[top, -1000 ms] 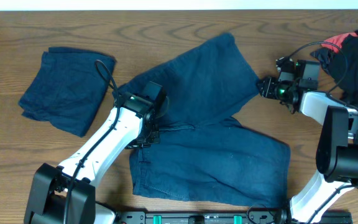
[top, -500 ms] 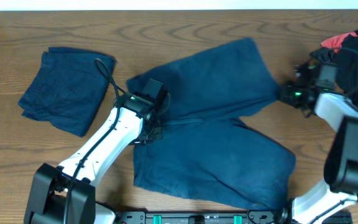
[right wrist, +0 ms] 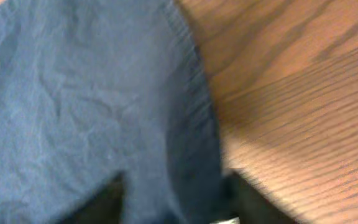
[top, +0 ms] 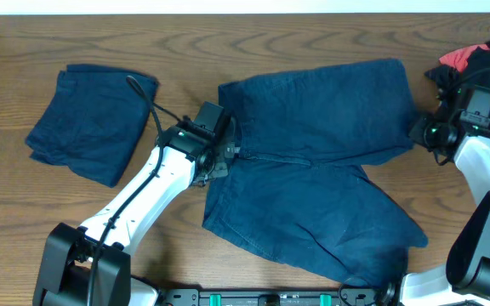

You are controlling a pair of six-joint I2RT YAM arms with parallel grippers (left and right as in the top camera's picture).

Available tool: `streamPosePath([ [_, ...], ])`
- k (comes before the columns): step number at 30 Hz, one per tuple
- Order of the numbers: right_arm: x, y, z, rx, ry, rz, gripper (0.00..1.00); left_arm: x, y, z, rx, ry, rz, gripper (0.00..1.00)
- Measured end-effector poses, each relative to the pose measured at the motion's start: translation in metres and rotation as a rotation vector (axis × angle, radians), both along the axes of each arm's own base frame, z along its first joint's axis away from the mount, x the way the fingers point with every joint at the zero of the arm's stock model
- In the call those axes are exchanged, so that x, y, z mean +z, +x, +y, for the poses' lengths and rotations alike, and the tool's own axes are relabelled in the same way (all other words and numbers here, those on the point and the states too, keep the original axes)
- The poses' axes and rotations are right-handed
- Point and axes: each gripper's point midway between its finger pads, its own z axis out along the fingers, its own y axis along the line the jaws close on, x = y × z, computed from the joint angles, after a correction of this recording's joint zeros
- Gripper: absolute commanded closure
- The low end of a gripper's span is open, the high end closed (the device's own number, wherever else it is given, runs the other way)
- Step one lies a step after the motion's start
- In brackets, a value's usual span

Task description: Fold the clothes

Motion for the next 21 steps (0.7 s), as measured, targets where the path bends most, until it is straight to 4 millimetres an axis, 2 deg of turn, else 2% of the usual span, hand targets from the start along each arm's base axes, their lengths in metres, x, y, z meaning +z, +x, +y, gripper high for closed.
streamPosePath([
  [1,-0.001,-0.002,0.003,0.007,0.001,0.012,0.25,0.002,0.006,-0.006,-0.015,-0.025,-0.026,0.50],
  [2,-0.003,-0.005,0.006,0.014,0.005,0.028,0.24,0.003,0.011,-0.011,-0.029,-0.050,-0.044,0.42],
  [4,-0.008,-0.014,0.011,0.022,0.016,0.070,0.20,0.007,0.019,-0.022,-0.068,-0.094,-0.076,0.35],
  [8,-0.017,-0.033,0.016,0.022,0.038,0.158,0.11,0.013,0.028,-0.036,-0.121,-0.177,-0.109,0.32],
  [12,-0.022,-0.050,0.020,0.022,0.055,0.228,0.01,0.011,0.033,-0.047,-0.178,-0.244,-0.110,0.32],
  [15,-0.024,-0.056,0.021,0.021,0.059,0.257,0.01,0.000,0.037,-0.060,-0.231,-0.290,-0.097,0.32],
  [21,-0.025,-0.062,0.023,0.021,0.064,0.280,0.01,-0.041,0.036,-0.074,-0.275,-0.336,-0.008,0.34],
])
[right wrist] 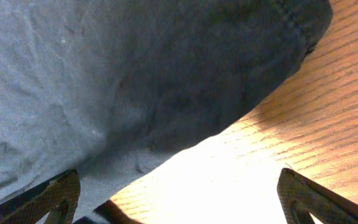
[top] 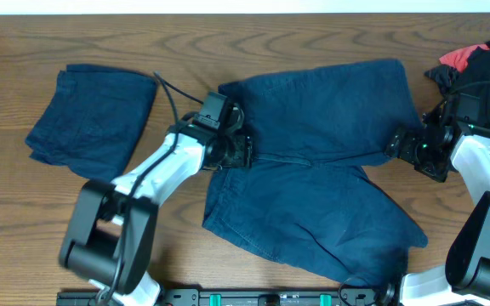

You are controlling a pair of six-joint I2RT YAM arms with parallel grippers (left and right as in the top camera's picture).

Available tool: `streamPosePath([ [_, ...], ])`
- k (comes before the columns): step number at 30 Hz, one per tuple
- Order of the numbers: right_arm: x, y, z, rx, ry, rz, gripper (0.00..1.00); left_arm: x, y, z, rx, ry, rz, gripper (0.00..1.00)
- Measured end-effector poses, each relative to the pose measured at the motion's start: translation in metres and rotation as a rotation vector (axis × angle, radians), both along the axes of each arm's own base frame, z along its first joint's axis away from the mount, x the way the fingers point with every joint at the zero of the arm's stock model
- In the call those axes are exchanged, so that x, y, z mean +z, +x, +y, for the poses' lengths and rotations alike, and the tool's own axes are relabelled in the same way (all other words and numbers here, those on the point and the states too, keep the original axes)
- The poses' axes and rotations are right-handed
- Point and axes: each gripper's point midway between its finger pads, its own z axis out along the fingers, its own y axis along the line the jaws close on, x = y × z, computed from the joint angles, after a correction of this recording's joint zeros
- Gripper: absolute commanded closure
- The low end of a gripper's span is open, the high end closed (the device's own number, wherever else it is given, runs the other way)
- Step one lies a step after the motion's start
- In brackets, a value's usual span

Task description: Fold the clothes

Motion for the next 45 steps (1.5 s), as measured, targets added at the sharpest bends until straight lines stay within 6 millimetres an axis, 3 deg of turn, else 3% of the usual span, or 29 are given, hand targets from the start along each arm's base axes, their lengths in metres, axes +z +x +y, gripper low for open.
streamPosePath([
  [2,0.000,-0.001,0.000,0.000,0.000,0.003,0.01,-0.011,-0.003,-0.005,-0.015,-0.021,0.034,0.42],
  [4,0.000,-0.002,0.000,0.000,0.001,0.007,0.01,-0.018,-0.007,-0.010,-0.026,-0.045,0.066,0.58],
  [7,-0.001,-0.003,0.001,0.000,0.002,0.014,0.01,-0.017,-0.010,-0.015,-0.048,-0.082,0.080,0.73],
  [14,-0.002,-0.010,0.002,-0.001,0.005,0.041,0.08,-0.011,-0.008,-0.015,-0.045,-0.123,0.083,0.74],
  [23,-0.004,-0.021,0.004,-0.002,0.016,0.087,0.26,0.019,0.012,0.004,0.016,-0.159,0.004,0.74],
  [25,-0.005,-0.027,0.006,-0.002,0.023,0.114,0.23,0.019,0.012,0.004,0.017,-0.159,0.005,0.74],
  [29,-0.006,-0.044,0.007,-0.002,0.019,0.184,0.01,0.019,0.011,0.004,0.015,-0.160,0.006,0.72],
  [32,-0.007,-0.052,0.004,-0.019,-0.001,0.223,0.01,0.019,0.010,0.003,0.012,-0.165,0.014,0.65],
  [45,-0.008,-0.070,-0.024,-0.155,-0.058,0.286,0.01,0.015,0.001,-0.010,-0.019,-0.171,0.035,0.64],
])
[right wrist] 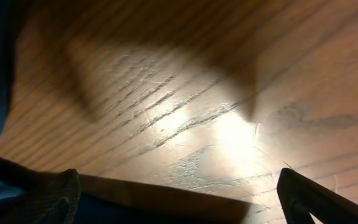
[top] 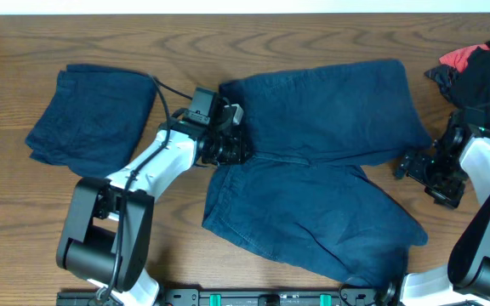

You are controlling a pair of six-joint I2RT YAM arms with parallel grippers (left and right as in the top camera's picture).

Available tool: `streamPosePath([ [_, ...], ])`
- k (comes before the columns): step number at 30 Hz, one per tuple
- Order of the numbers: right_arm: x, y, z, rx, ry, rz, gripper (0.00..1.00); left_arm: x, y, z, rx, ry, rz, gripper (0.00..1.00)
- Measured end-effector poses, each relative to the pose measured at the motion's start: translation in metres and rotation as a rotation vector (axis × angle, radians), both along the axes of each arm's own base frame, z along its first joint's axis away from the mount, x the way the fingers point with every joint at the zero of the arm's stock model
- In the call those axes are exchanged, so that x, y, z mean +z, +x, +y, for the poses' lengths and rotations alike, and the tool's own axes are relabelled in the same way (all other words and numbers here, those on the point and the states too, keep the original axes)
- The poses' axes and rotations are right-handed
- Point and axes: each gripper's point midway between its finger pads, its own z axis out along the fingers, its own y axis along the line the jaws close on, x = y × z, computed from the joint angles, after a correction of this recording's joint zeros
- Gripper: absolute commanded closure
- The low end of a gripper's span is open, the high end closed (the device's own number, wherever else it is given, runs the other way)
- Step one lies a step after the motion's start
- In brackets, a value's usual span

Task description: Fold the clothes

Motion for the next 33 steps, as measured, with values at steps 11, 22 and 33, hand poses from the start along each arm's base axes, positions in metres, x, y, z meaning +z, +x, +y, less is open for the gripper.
streamPosePath([
  [11,0.000,-0.002,0.000,-0.001,0.000,0.008,0.01,-0.005,-0.002,0.001,0.000,0.031,0.001,0.64],
  [22,0.000,-0.002,0.000,0.000,0.000,0.008,0.01,-0.027,-0.007,0.013,0.055,0.106,0.073,0.63],
  [33,0.000,-0.002,0.000,0.000,0.000,0.009,0.01,-0.026,-0.003,-0.005,0.043,0.005,0.082,0.79],
])
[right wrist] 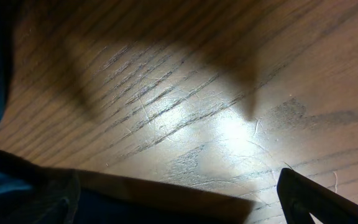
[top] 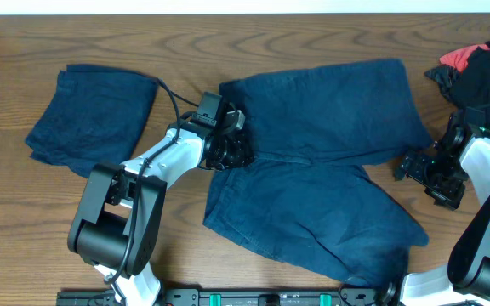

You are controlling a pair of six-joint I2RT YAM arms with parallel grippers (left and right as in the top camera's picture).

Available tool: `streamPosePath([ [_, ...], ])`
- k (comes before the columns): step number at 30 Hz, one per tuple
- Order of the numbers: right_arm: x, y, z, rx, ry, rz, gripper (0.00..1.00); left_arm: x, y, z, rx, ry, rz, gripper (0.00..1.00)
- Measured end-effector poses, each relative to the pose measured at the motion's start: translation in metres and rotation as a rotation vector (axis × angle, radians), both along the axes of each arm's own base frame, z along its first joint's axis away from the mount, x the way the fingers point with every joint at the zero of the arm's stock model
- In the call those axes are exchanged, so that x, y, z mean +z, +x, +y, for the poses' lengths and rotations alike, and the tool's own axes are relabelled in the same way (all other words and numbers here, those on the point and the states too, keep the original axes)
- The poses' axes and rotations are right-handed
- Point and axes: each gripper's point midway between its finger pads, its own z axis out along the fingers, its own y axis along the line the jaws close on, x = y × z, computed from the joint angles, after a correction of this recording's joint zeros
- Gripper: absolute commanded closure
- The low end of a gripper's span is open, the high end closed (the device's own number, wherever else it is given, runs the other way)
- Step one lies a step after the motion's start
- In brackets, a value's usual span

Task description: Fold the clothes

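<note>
Dark blue shorts [top: 321, 161] lie spread flat in the middle of the table, one leg toward the back right and one toward the front right. My left gripper [top: 232, 146] rests on their left edge by the waist; its fingers merge with the dark cloth, so their state is unclear. Just off the right edge of the shorts, my right gripper [top: 407, 164] is open over bare wood. In the right wrist view my right gripper [right wrist: 176, 190] has its fingertips [right wrist: 294, 193] wide apart, with wood grain ahead and a strip of blue cloth at the left.
A folded blue garment [top: 92, 119] lies at the left of the wooden table [top: 228, 42]. A heap of black and red clothes [top: 483, 72] sits at the back right, close behind my right arm.
My left arm's forearm has swung a little, while its gripper stays at the same spot on the waist. The right gripper and the shorts have not moved.
At first my right gripper was at the back leg's right hem, with cloth filling its view. Then it stood open just under that hem. Later it was over bare table right of the shorts, where it stays. My left gripper shifted from the left edge onto the waist.
</note>
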Motion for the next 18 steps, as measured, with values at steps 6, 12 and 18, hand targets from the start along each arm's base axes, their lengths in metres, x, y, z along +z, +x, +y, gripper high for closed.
streamPosePath([
  [6,0.000,0.000,0.000,0.000,0.000,-0.001,0.01,0.003,-0.001,-0.004,-0.011,-0.028,0.005,0.94],
  [12,0.000,0.000,0.000,0.000,-0.001,-0.001,0.01,0.007,0.004,-0.009,-0.008,-0.054,-0.016,0.94],
  [18,0.000,0.000,0.000,0.000,0.002,0.001,0.01,0.021,0.041,-0.007,0.115,-0.123,-0.095,0.94],
])
